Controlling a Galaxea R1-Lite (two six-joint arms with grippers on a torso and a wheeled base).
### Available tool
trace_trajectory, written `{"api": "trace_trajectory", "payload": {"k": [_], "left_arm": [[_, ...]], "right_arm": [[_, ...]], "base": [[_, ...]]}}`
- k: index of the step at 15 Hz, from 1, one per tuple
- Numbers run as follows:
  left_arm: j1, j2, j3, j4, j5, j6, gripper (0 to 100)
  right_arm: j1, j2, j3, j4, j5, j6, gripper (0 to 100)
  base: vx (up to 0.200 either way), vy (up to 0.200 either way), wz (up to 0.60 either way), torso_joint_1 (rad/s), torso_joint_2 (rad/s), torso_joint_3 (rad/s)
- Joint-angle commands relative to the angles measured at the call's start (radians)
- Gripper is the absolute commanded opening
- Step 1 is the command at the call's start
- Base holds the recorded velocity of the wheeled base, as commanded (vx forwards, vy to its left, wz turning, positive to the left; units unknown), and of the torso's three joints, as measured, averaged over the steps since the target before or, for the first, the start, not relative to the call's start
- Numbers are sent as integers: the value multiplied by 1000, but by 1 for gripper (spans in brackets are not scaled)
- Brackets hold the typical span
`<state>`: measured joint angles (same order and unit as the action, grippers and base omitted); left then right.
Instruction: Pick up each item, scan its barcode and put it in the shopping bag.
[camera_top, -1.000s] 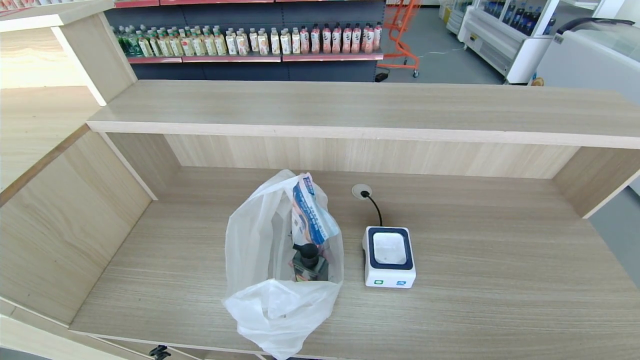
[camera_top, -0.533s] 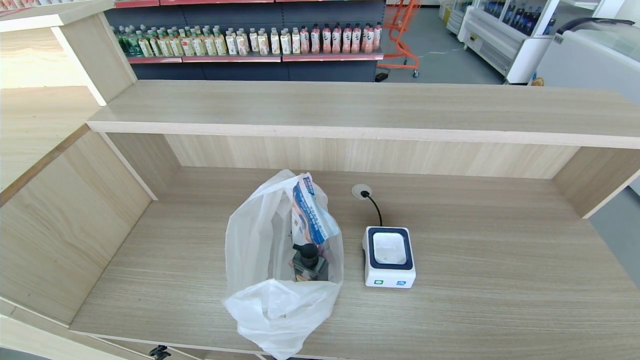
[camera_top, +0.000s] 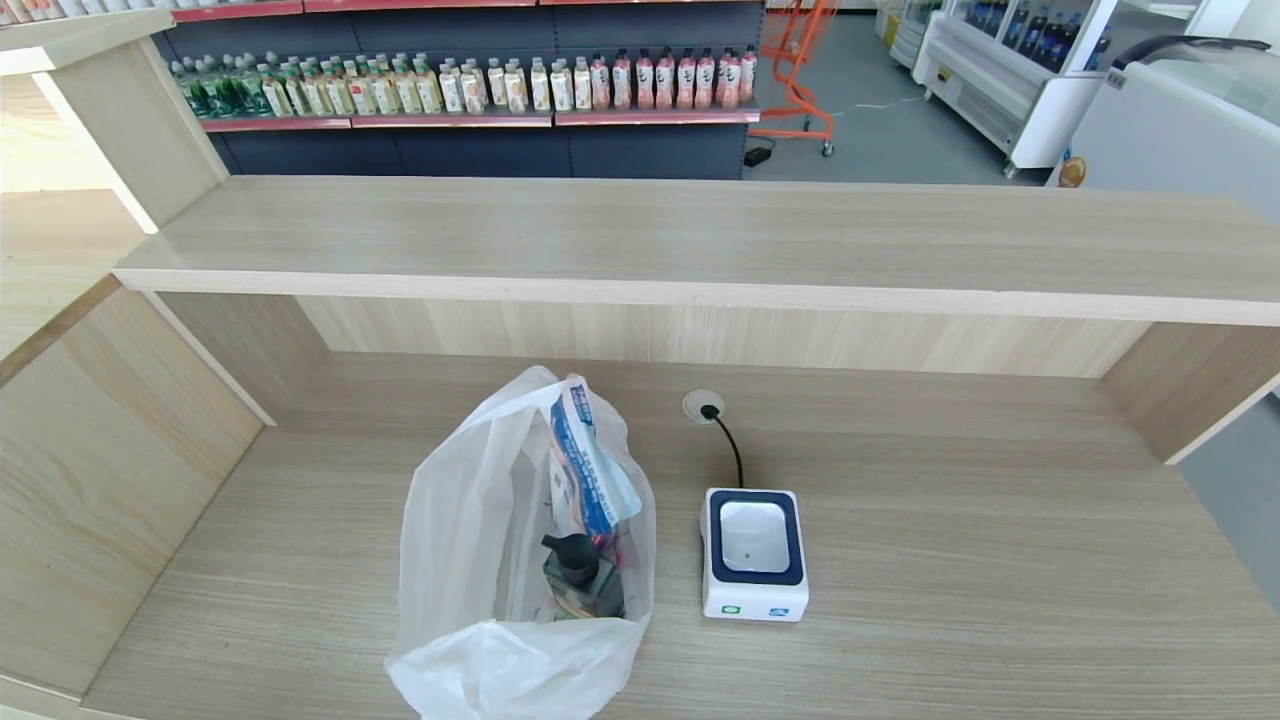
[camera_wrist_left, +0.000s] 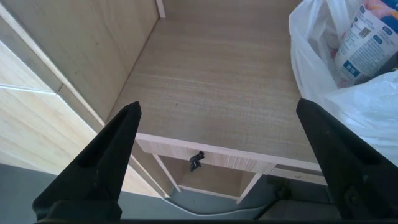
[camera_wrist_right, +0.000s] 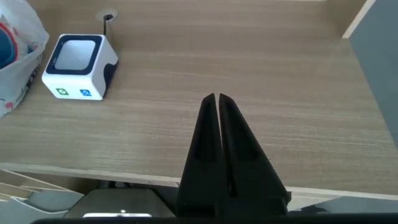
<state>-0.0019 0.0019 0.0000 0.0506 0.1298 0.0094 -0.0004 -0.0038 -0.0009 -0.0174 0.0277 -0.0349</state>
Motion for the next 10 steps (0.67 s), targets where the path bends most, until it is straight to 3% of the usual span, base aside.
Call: {"api": "trace_trajectory", "payload": {"k": [1, 10], "left_arm": [[0, 0, 0, 0, 1, 0, 100], [0, 0, 0, 0, 1, 0, 100]], "right_arm": [[0, 4, 1, 1, 0, 0, 0], [0, 4, 1, 1, 0, -7, 0]], "base": [[0, 0, 0, 0, 0, 0], [0, 0, 0, 0, 0, 0]]}}
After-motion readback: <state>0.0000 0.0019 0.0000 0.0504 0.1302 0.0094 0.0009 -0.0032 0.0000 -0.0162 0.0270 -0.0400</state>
